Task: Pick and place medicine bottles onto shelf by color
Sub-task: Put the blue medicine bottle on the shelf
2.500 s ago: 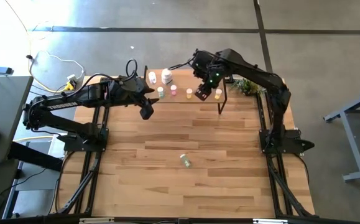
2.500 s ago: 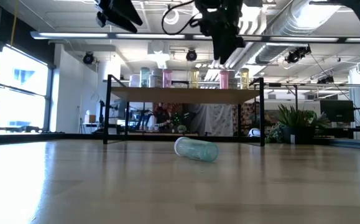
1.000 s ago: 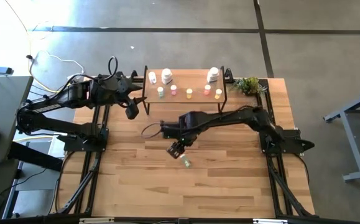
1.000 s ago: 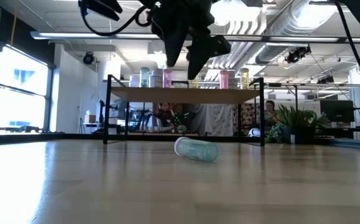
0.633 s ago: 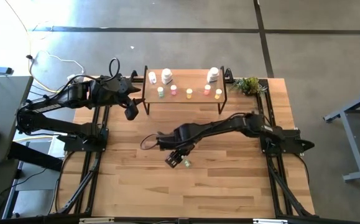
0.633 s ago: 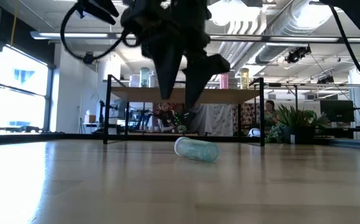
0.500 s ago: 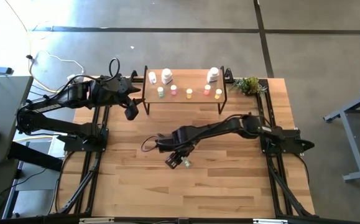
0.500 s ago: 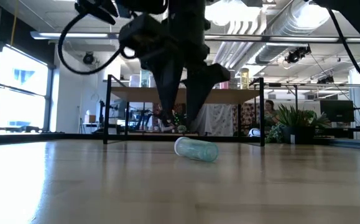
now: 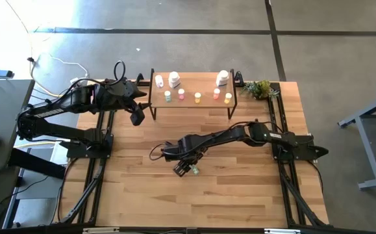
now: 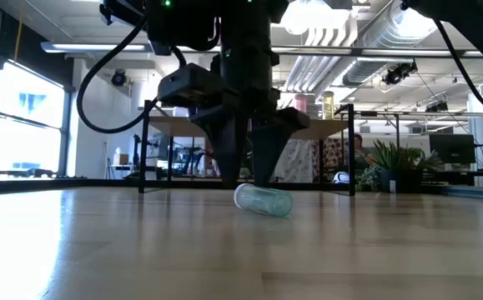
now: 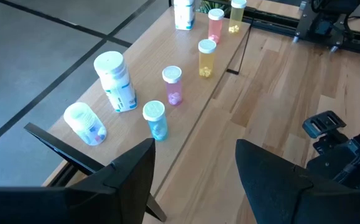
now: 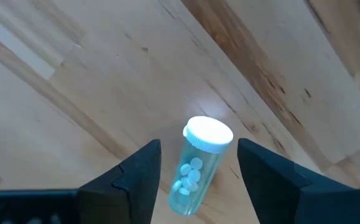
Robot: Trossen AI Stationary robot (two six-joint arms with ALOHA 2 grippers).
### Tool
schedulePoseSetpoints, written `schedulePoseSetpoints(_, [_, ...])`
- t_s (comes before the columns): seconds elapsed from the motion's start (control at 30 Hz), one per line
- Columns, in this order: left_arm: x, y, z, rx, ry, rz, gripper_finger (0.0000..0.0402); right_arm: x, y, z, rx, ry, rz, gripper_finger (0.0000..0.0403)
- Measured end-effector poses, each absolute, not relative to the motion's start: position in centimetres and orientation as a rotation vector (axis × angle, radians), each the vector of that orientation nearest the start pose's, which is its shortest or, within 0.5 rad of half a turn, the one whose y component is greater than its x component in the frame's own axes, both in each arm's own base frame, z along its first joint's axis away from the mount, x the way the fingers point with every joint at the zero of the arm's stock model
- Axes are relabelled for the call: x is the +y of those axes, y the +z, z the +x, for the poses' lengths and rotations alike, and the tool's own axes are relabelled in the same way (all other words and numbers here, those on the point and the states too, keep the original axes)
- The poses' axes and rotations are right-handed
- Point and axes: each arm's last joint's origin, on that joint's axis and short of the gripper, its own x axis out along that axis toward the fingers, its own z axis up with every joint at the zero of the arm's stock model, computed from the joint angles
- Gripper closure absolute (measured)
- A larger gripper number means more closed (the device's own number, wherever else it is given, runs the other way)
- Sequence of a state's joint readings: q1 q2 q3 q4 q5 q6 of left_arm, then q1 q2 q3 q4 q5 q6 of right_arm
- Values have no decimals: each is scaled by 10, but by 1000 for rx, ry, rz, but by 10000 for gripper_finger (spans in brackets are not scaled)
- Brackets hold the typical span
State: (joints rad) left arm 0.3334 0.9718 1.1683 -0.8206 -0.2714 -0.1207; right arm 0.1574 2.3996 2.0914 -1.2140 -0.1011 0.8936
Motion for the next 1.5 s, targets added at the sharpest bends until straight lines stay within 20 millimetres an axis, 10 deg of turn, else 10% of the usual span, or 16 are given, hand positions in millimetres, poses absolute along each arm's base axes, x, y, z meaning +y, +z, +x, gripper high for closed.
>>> schedulePoseSetpoints(1.07, [65,372,165,603,624,-112,188,71,159,465,1541,-457,618,318])
schedulePoseSetpoints(1.5, [62,380,151,555,647,-89,188,62,228,454,1338,-472,587,320])
